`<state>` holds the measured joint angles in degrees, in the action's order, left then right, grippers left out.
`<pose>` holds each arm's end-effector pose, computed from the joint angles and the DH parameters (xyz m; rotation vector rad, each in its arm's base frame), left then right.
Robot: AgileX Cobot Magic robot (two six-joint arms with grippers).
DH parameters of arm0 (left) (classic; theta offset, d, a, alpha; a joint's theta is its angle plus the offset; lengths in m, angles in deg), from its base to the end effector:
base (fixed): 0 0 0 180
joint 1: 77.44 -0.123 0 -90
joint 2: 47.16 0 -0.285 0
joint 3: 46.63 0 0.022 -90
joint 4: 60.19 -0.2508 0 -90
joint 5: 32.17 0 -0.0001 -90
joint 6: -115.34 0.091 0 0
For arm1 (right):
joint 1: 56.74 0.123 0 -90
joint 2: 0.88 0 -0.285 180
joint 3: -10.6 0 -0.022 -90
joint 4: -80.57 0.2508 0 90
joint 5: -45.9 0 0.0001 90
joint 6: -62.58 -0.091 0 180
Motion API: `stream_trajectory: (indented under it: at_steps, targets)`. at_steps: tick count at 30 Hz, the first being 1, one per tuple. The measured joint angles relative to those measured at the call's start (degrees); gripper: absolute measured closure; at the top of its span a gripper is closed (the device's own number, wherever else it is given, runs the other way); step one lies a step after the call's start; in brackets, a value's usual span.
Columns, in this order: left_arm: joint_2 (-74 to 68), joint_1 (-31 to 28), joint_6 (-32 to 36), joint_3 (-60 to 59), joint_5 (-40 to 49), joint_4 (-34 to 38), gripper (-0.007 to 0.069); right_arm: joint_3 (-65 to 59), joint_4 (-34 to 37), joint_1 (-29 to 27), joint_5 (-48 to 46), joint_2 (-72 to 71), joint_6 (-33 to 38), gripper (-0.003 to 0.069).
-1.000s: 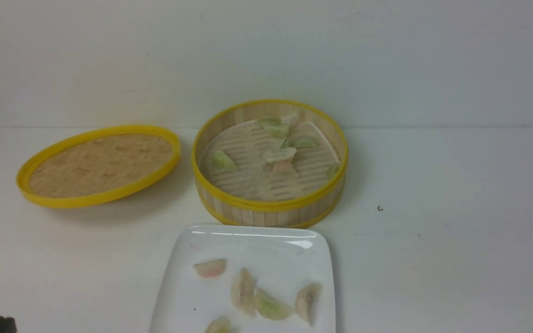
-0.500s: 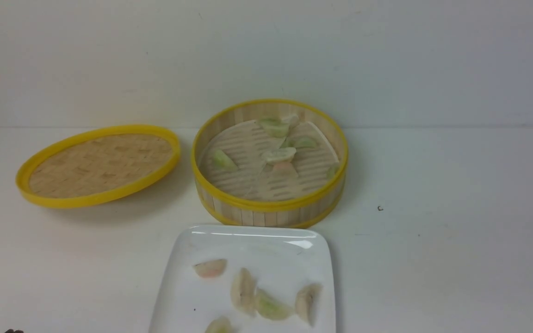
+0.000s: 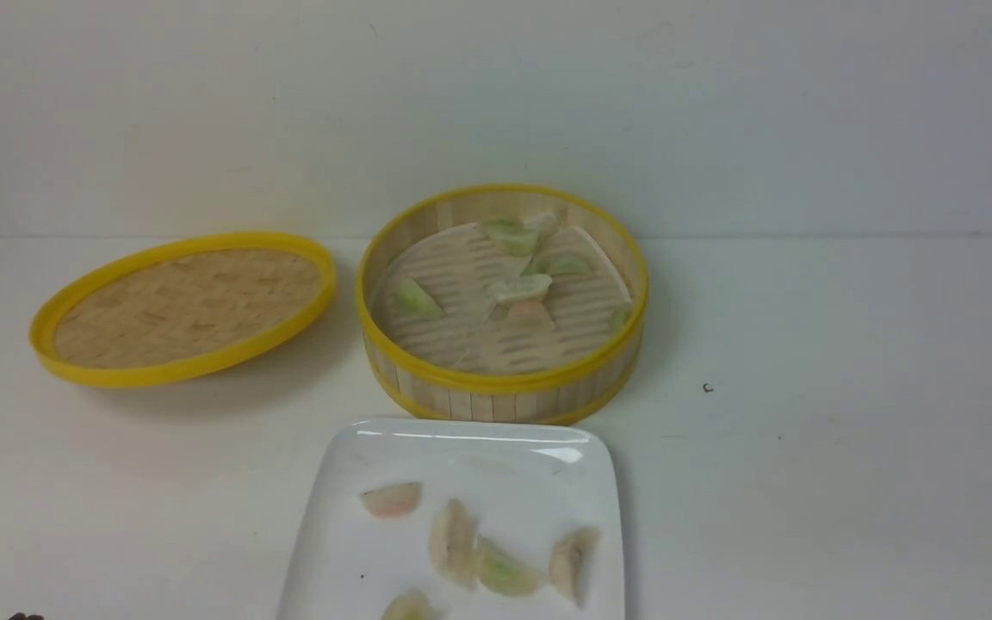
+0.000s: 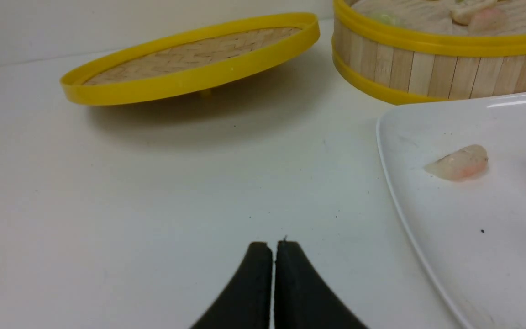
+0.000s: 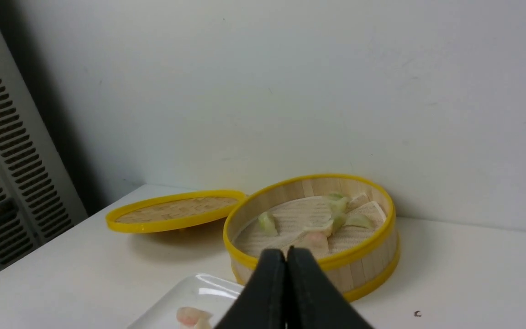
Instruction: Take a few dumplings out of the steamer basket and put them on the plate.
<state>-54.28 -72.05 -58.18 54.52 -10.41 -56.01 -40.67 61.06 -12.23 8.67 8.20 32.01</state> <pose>0.0520 -0.0074 0.1702 0.1494 1.8737 -0.0589 0.0231 -0.0031 0.3018 -0.2848 1.6855 0.6080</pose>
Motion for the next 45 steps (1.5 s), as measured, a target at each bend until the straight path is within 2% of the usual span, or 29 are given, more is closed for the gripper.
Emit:
stream_trajectory:
  at_steps: [5, 9, 12, 14, 15, 16, 17, 19, 20, 22, 26, 32, 45]
  targets:
    - [0.0, 0.0, 0.0, 0.0, 0.0, 0.0, 0.0631, 0.0, 13.5, 0.0, 4.4, 0.0, 15.8, 0.0673]
    - [0.0, 0.0, 0.0, 0.0, 0.0, -0.1, 0.0631, -0.1, 17.8, 0.0, 8.9, 0.0, 23.0, 0.0673]
    - [0.0, 0.0, 0.0, 0.0, 0.0, -0.1, 0.0631, -0.8, 18.0, -1.1, 10.4, -0.7, 24.3, 0.0673]
    - [0.0, 0.0, 0.0, 0.0, 0.0, -0.1, 0.0631, -1.9, 18.0, -4.8, 11.0, -1.4, 24.6, 0.0673]
    - [0.0, 0.0, 0.0, 0.0, 0.0, -0.1, 0.0631, -4.0, 17.3, -10.4, 11.3, -1.9, 24.8, 0.0673]
    - [0.0, 0.0, 0.0, 0.0, 0.0, -0.1, 0.0631, -5.2, 16.9, -13.6, 11.3, -2.0, 24.9, 0.0673]
    - [0.0, 0.0, 0.0, 0.0, 0.0, -0.1, 0.0631, -5.5, 16.9, -14.4, 11.3, -2.0, 24.9, 0.0673]
    - [0.0, 0.0, 0.0, 0.0, 0.0, -0.1, 0.0631, -10.5, 15.8, -25.4, 11.4, -2.0, 25.0, 0.0673]
    - [0.0, 0.0, 0.0, 0.0, 0.0, -0.1, 0.0631, -10.9, 15.7, -25.4, 11.4, -2.0, 25.0, 0.0673]
    - [0.0, 0.0, 0.0, 0.0, 0.0, -0.1, 0.0631, -17.2, 14.8, -34.6, 11.4, -2.0, 25.1, 0.0673]
    - [0.0, 0.0, 0.0, 0.0, 0.0, -0.1, 0.0631, -24.6, 14.5, -42.0, 11.3, -2.0, 25.1, 0.0673]
    - [0.0, 0.0, 0.0, 0.1, 0.1, -0.1, 0.0631, -27.1, 14.4, -44.0, 15.7, -2.0, 25.1, 0.0673]
    - [0.0, 0.0, 0.0, 0.1, 0.1, -0.1, 0.0631, -27.2, 14.4, -44.0, 16.0, -2.0, 25.1, 0.0673]
